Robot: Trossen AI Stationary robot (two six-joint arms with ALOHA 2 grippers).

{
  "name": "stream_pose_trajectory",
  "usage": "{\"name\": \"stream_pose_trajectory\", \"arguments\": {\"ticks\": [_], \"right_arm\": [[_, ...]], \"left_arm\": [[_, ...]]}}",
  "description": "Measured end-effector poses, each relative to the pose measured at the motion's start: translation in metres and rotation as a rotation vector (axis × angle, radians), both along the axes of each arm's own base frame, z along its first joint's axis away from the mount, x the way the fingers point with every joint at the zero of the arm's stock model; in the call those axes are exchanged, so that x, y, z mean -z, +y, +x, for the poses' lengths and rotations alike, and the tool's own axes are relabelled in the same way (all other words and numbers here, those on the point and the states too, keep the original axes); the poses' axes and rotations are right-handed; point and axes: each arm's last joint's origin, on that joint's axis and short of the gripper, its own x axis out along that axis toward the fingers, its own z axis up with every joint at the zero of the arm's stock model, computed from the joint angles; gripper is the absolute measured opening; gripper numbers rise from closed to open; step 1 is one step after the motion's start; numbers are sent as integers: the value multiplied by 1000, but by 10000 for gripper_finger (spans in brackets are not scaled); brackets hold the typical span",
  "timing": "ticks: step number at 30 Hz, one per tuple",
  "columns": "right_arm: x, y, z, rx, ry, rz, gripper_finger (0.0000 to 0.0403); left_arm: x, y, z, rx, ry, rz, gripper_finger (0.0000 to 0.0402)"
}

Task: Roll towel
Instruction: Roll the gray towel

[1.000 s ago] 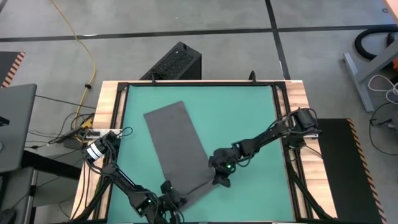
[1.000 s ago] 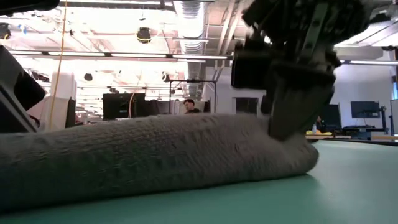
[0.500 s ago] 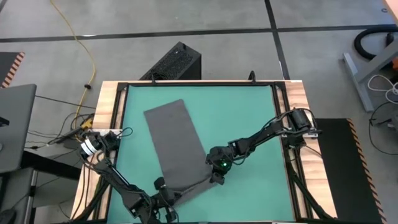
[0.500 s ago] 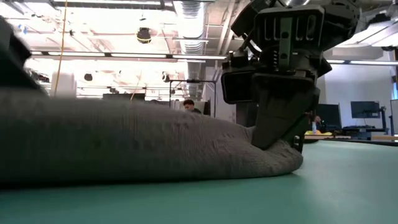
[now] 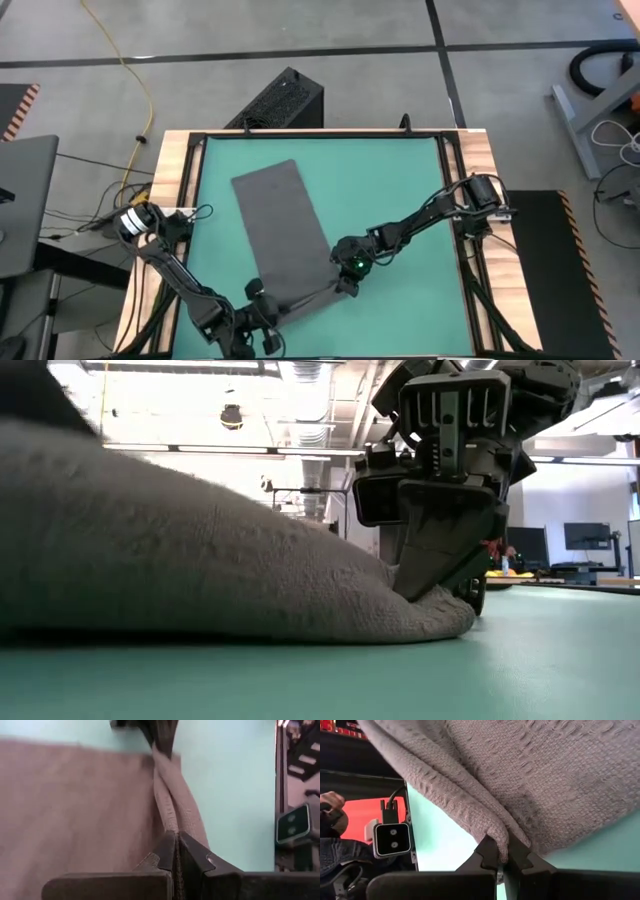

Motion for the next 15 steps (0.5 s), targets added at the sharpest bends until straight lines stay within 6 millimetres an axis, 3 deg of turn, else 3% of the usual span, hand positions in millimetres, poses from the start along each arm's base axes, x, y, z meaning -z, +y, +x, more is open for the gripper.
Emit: {"name": "stream_pose_trajectory", "arguments": {"ticks": [9,15], "right_arm": [[0,6,-2,-19,-5,-6,22],[0,7,-2,-26,-6,-9,22]], "left_arm": [[35,8,17,-17,239,-188,14],[25,15,16,32,241,-86,76]]}}
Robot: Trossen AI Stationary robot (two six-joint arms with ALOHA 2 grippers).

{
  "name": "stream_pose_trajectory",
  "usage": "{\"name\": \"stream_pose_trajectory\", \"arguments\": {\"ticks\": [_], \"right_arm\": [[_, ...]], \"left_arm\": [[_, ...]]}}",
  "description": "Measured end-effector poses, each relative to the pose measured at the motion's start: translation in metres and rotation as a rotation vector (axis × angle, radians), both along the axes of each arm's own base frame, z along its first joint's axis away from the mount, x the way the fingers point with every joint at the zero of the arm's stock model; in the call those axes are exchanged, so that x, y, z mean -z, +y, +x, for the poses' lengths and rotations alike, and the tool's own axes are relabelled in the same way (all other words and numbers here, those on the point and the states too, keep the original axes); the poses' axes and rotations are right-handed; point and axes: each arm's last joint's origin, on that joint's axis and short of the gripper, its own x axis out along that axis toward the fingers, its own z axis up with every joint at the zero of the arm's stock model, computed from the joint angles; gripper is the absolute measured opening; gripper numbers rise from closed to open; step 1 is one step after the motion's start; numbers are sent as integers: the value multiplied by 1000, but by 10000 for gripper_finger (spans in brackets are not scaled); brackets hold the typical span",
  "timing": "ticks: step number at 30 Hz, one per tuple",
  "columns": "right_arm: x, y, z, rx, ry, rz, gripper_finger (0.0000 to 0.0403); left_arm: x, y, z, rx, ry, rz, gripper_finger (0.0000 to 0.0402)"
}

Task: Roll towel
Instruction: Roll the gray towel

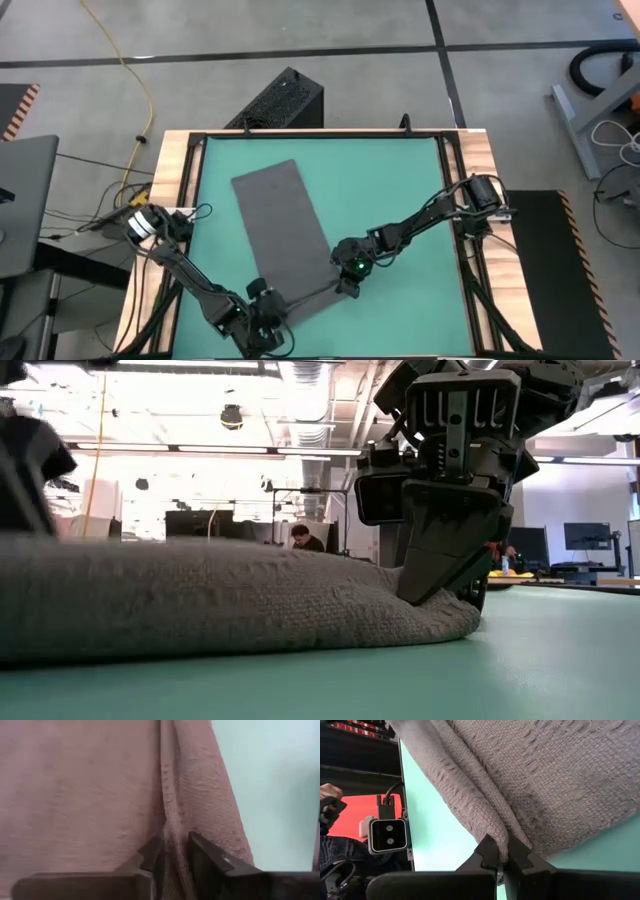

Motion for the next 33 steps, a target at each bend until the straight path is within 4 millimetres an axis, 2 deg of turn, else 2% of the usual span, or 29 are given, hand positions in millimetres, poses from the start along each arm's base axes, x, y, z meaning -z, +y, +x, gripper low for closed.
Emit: {"name": "stream_pose_trajectory", "arguments": {"ticks": [3,8,13,20,23,25,27,33], "right_arm": [[0,0,0,0,0,0,22],[0,0,0,-1,-1,1,23],[0,0,0,-3,-4,-1,23],[0,0,0,-5,-4,0,23],[0,0,0,-5,-6,0,23],[0,0,0,-3,-10,-3,23],[0,0,0,-5,-16,-6,23],[0,0,1,-3,-22,-8,23]], "left_arm": [[-11,5,-4,-31,-5,10,102],[-12,8,-7,-99,10,-22,131],[-18,13,-10,-54,77,-18,161],[-60,20,-29,-73,-70,34,183],[-68,12,-24,-64,-214,50,181],[-63,0,-12,16,-294,46,177],[-49,-10,0,105,-317,63,170],[-15,-17,25,146,-300,45,132]]}}
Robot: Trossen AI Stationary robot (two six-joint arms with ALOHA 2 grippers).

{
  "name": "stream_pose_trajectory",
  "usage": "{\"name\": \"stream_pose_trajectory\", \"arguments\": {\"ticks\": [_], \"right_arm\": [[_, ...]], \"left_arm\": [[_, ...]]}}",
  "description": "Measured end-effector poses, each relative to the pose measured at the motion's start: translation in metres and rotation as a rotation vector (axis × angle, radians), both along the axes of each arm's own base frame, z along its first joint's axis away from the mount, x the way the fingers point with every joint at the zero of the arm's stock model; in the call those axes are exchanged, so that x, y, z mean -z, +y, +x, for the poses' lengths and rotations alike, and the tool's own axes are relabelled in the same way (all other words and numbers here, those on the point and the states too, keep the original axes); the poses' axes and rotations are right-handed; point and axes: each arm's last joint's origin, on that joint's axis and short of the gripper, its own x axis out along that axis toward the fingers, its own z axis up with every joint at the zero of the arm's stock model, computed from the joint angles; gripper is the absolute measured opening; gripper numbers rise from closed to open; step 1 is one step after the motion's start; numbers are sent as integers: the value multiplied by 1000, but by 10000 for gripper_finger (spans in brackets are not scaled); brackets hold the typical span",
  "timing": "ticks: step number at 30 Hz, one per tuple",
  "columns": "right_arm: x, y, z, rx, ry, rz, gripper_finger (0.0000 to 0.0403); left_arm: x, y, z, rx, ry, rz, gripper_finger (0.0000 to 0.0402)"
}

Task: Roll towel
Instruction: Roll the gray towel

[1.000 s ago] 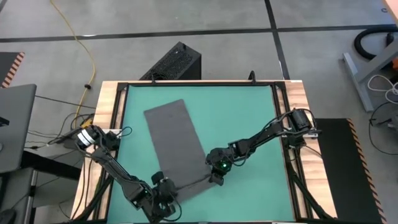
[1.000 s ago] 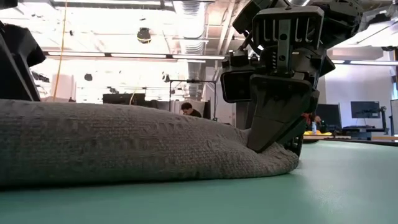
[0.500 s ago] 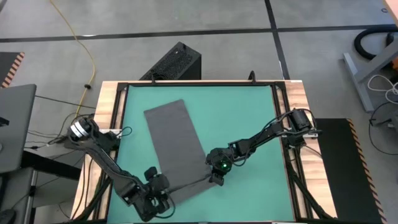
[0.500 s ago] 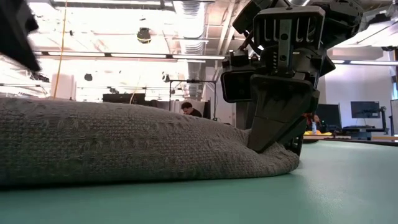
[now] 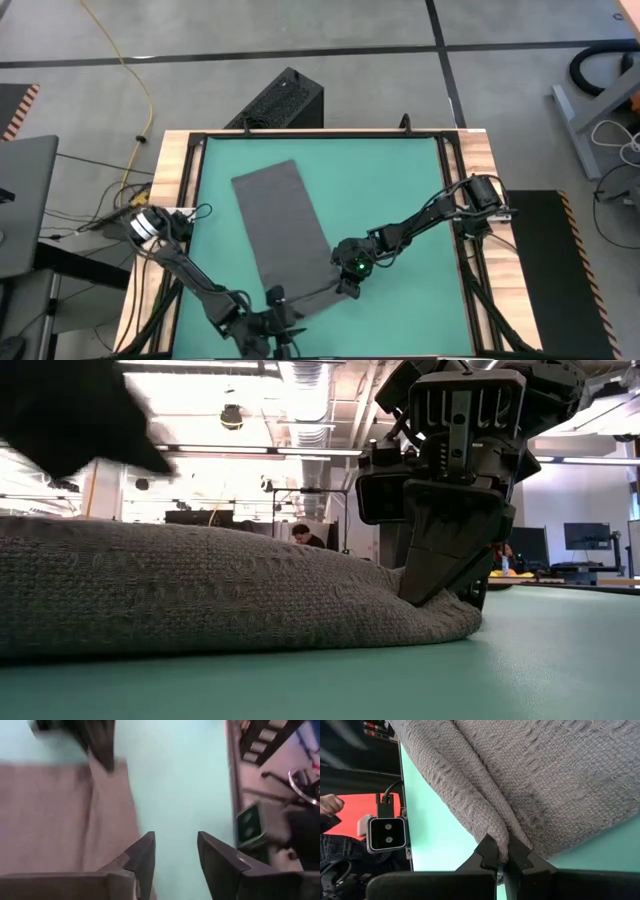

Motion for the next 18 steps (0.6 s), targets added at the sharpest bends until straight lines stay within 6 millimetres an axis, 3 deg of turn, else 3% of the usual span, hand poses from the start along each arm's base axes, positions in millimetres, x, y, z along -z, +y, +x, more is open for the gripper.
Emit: {"name": "stream_pose_trajectory", "arguments": {"ticks": [3,9,18], "right_arm": [[0,0,0,1,0,-2,23],[0,0,0,3,-4,-3,34],[0,4,0,37,-17,-30,74]], "left_arm": [[15,2,3,-10,56,3,109],[14,9,0,-85,44,120,71],[27,24,-1,-138,142,106,38]]}}
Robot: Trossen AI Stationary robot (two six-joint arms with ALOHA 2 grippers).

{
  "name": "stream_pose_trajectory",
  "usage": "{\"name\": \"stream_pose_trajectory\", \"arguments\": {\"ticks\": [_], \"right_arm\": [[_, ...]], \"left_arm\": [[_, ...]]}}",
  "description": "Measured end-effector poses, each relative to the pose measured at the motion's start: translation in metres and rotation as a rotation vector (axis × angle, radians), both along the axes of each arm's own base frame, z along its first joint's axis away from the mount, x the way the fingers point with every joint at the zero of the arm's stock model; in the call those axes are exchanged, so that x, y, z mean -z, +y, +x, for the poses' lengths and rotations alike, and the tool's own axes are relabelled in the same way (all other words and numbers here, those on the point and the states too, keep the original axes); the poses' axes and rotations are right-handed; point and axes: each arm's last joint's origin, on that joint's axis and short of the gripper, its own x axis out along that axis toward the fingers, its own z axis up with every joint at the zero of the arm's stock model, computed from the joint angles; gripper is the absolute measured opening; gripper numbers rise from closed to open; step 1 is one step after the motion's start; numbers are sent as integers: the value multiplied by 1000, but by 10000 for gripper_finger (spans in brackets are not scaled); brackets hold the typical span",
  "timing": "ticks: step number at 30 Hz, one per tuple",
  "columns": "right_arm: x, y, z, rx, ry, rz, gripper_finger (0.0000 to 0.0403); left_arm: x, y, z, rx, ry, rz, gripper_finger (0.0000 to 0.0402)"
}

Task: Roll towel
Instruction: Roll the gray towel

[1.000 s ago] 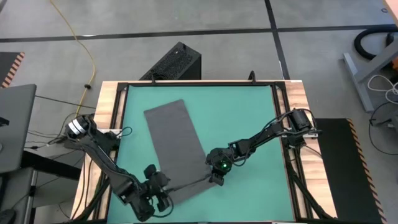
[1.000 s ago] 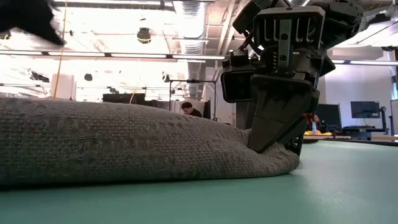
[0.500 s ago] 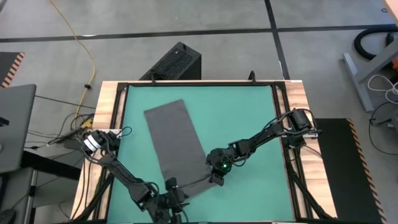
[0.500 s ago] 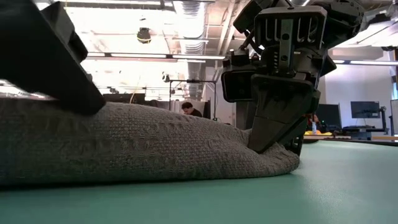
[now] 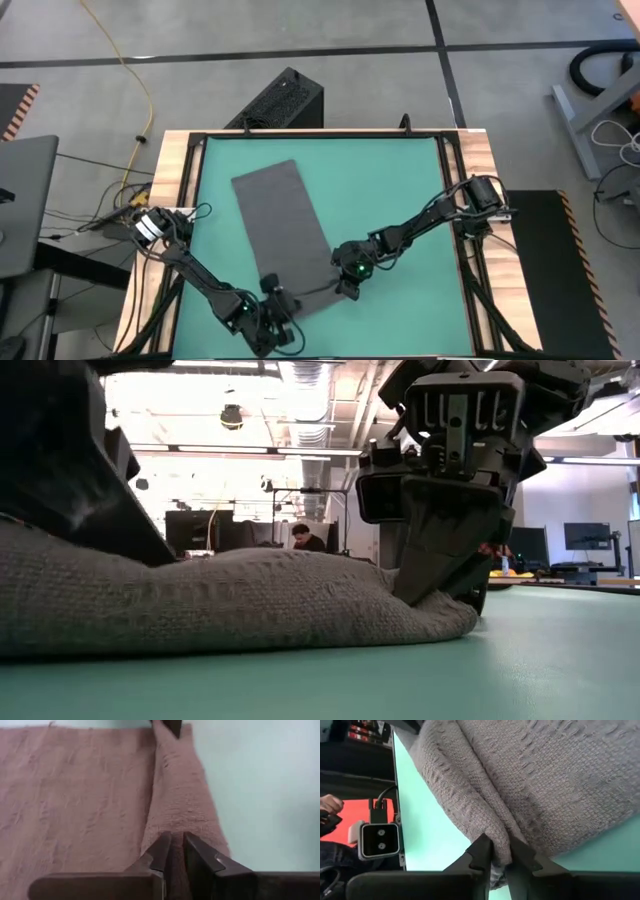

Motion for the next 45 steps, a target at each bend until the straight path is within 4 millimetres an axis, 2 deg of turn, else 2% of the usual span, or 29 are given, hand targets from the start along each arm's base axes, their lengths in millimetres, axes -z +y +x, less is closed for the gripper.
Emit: {"name": "stream_pose_trajectory", "arguments": {"ticks": [6,13,20,24,27,32,37,39,45], "right_arm": [[-8,0,0,-9,-23,-4,101],[-39,-1,-2,-21,-106,5,136],[-75,-2,-11,-67,-197,-26,159],[-91,2,-17,-140,-295,-111,169],[-100,17,-23,-227,-423,-253,176],[-98,51,-34,-447,-619,-600,182],[-86,73,-40,-455,-664,-891,183],[-80,76,-40,-452,-654,-954,185],[-53,73,-33,-464,-575,-984,205]], "left_arm": [[12,8,-6,-34,34,-24,13],[30,20,-18,-118,54,-65,1],[38,24,-24,-140,45,-104,0],[38,25,-24,-140,43,-108,0],[39,25,-24,-138,46,-107,0],[39,25,-24,-135,51,-107,0],[40,25,-24,-134,52,-110,0],[40,25,-24,-134,51,-112,0],[40,24,-24,-137,53,-126,0]]}}
